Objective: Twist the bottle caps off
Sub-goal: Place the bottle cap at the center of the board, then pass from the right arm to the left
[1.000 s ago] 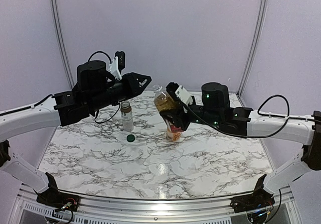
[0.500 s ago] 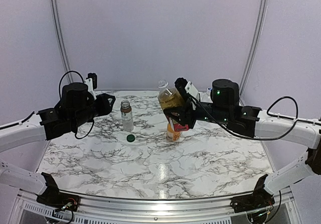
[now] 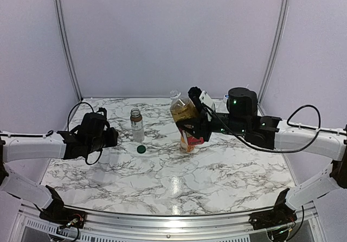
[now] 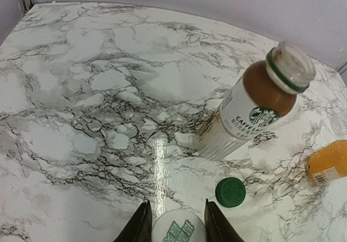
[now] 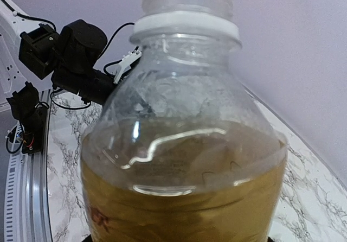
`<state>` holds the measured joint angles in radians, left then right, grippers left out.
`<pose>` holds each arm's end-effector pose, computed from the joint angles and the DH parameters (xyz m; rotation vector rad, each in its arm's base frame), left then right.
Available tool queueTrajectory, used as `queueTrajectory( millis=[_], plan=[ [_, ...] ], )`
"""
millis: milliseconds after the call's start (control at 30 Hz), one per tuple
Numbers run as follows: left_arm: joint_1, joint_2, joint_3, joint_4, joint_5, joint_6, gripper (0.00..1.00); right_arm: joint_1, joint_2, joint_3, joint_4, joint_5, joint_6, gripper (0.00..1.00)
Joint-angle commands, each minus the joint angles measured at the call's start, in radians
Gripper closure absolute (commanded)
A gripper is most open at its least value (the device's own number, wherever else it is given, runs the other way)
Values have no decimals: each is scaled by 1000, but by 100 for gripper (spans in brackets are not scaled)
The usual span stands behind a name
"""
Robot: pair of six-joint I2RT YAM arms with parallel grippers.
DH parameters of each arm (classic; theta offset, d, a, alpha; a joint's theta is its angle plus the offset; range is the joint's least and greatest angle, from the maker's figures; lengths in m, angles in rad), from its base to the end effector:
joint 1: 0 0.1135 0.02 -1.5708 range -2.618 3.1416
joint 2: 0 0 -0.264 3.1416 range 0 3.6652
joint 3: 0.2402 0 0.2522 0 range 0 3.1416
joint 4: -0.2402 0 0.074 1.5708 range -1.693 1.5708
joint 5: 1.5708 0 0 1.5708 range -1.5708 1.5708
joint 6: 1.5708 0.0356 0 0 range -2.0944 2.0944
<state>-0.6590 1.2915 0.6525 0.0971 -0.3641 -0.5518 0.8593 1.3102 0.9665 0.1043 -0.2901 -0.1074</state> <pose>0.2224 -0.1562 0.2140 -0.1048 2.0904 -0.3545 0.1933 0.2398 0.3169 -1.0536 1.5481 0.7892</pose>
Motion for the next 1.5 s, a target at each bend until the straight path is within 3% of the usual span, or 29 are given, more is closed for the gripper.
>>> queueTrajectory(
  millis=[0,400,667,1100,1267,1467],
  plan=[
    [6,43,-57,81,13,-41,65,-5,-4,-6,34,-7,10,61],
    [6,184,-80,115,33,-46,62,-6,23,1,34,-25,15,61],
    [6,130,-81,124,83,-35,58,-6,28,-5,30,-32,19,61],
    [-4,-201,-69,263,492,55,20,-5,71,-16,76,-212,17,57],
    [-10,-272,12,276,658,75,11,0,84,-4,90,-270,15,57],
    [-34,-254,128,276,819,100,5,18,118,32,74,-333,6,57]
  ],
)
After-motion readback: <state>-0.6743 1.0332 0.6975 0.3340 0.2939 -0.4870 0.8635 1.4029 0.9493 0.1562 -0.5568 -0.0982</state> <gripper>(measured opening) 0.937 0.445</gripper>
